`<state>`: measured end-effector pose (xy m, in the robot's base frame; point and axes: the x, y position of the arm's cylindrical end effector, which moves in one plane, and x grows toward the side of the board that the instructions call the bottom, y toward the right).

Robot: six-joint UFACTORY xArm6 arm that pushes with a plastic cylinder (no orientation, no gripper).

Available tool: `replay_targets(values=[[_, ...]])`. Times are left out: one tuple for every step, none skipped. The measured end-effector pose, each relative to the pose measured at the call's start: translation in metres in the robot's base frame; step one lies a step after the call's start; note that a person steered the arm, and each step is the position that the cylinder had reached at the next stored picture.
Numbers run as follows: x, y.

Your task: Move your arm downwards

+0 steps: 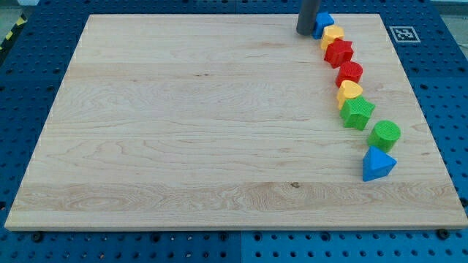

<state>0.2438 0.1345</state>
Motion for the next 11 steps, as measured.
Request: replay_targets(values=[[0.0, -0.009], [0.0, -0.051], [0.002, -0.105], [0.006, -0.157], [0.006, -0.159], [0.006, -0.159], [0.014, -0.159], [0.041, -0.159], [0.091, -0.145], [0.15, -0.12], [0.212, -0.094]])
